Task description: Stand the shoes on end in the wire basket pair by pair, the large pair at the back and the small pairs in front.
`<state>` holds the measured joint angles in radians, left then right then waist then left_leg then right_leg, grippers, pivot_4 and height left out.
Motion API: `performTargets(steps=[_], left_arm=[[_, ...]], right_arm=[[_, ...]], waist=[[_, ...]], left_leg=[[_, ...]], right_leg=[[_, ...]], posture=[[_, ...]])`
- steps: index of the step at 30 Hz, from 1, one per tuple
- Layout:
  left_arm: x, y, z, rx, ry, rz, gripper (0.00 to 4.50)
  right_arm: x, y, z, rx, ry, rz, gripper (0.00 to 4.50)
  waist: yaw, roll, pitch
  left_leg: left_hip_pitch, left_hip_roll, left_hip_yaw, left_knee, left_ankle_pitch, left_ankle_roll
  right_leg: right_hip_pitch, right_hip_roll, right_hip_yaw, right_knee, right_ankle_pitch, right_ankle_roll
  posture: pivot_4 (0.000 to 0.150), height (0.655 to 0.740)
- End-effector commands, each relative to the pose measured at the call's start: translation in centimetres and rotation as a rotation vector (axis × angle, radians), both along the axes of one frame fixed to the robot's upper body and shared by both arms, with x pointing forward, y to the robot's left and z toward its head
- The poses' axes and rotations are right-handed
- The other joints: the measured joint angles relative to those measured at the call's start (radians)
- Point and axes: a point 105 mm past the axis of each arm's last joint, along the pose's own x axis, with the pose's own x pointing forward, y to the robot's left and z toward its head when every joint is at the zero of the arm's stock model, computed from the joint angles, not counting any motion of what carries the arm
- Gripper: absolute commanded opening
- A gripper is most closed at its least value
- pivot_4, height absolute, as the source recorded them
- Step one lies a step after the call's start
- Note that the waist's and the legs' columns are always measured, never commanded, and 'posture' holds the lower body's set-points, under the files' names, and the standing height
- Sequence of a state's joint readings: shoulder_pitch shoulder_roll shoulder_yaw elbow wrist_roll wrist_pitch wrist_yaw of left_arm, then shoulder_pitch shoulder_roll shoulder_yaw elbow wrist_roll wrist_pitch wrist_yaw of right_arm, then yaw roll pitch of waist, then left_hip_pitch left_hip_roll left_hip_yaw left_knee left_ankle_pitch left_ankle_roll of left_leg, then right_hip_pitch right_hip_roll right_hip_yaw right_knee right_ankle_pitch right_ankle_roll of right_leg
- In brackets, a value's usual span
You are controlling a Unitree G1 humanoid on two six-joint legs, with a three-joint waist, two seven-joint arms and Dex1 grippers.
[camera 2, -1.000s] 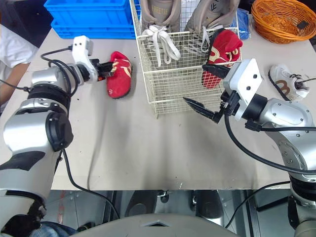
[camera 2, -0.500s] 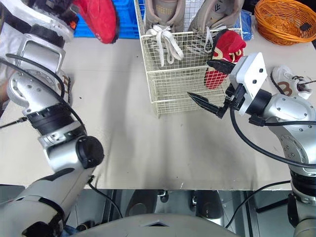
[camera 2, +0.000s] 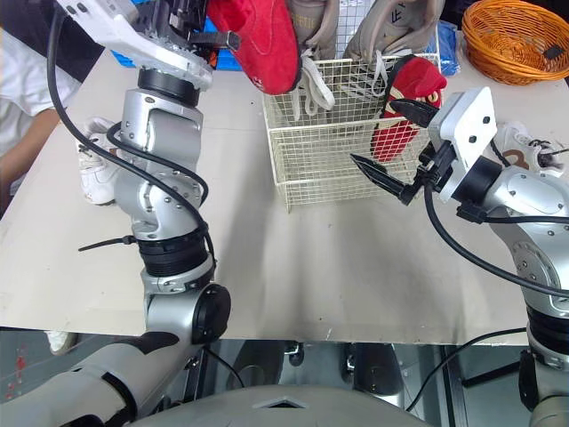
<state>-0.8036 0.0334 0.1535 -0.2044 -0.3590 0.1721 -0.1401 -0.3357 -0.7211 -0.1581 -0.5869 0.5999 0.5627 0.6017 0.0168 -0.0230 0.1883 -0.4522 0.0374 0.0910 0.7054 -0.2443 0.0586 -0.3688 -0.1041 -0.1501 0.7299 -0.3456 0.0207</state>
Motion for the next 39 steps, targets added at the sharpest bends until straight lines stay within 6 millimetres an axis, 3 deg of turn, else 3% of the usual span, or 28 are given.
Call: performTargets(steps=[1,11,17,25,35,36,37,39], left_arm=[[0.1,-0.7,-0.5,0.009,-0.046,0.061,0.02],[-0.1,-3.5,-3.4,0.122,-0.085,0.134,0.02],[0.6,-3.9,-4.2,0.165,-0.089,0.215,0.02],[-0.4,-4.0,-4.9,0.266,-0.210,0.350,0.02],[-0.7,-4.7,-6.7,0.296,-0.266,0.385,0.02],[-0.5,-4.7,-7.0,0.314,-0.272,0.401,0.52],[-0.3,-4.8,-7.3,0.335,-0.275,0.411,0.52],[0.1,-5.0,-8.0,0.366,-0.268,0.423,1.54]], right_arm=[[-0.7,-0.3,1.3,0.008,-0.070,-0.021,4.50],[-1.1,-0.7,1.2,0.019,-0.064,-0.052,4.50],[-1.2,-0.9,1.3,0.028,-0.059,-0.066,4.50],[-1.3,-1.1,1.4,0.038,-0.055,-0.076,4.50],[-1.4,-1.3,1.5,0.048,-0.049,-0.088,4.50],[-1.4,-1.3,1.5,0.049,-0.048,-0.089,4.50],[-1.4,-1.3,1.5,0.050,-0.048,-0.090,4.50],[-1.5,-1.3,1.5,0.050,-0.047,-0.093,4.50]], waist=[[0.000,0.000,0.000],[0.008,0.000,0.000],[0.015,0.000,0.000],[0.021,0.000,0.000],[0.022,0.000,-0.001],[0.022,0.001,-0.001],[0.022,0.001,-0.001],[0.022,0.001,-0.001]], left_leg=[[0.000,0.000,0.000,0.000,0.000,0.000],[0.000,0.000,-0.001,0.000,0.000,0.000],[0.001,0.000,-0.001,0.000,0.000,0.000],[0.002,0.000,-0.001,0.000,0.000,0.000],[0.002,0.000,-0.001,0.000,0.000,0.000],[0.002,0.000,-0.001,0.000,0.000,0.000],[0.002,0.000,-0.001,0.000,0.000,0.000],[0.003,0.000,-0.001,0.000,0.000,0.000]], right_leg=[[0.000,0.000,0.000,0.000,0.000,0.000],[0.000,0.000,-0.001,0.000,0.000,0.000],[0.002,0.000,-0.001,0.000,0.000,0.000],[0.003,0.000,-0.001,-0.001,0.000,0.000],[0.003,0.000,-0.001,-0.001,0.000,0.000],[0.003,0.000,-0.001,-0.001,0.000,0.000],[0.003,0.000,-0.001,-0.001,0.000,0.000],[0.003,0.000,-0.001,0.000,0.000,0.000]], posture=[[0.150,0.6860],[0.150,0.6860],[0.150,0.6860],[0.150,0.6860],[0.150,0.6860],[0.150,0.6860],[0.150,0.6860],[0.150,0.6860]])
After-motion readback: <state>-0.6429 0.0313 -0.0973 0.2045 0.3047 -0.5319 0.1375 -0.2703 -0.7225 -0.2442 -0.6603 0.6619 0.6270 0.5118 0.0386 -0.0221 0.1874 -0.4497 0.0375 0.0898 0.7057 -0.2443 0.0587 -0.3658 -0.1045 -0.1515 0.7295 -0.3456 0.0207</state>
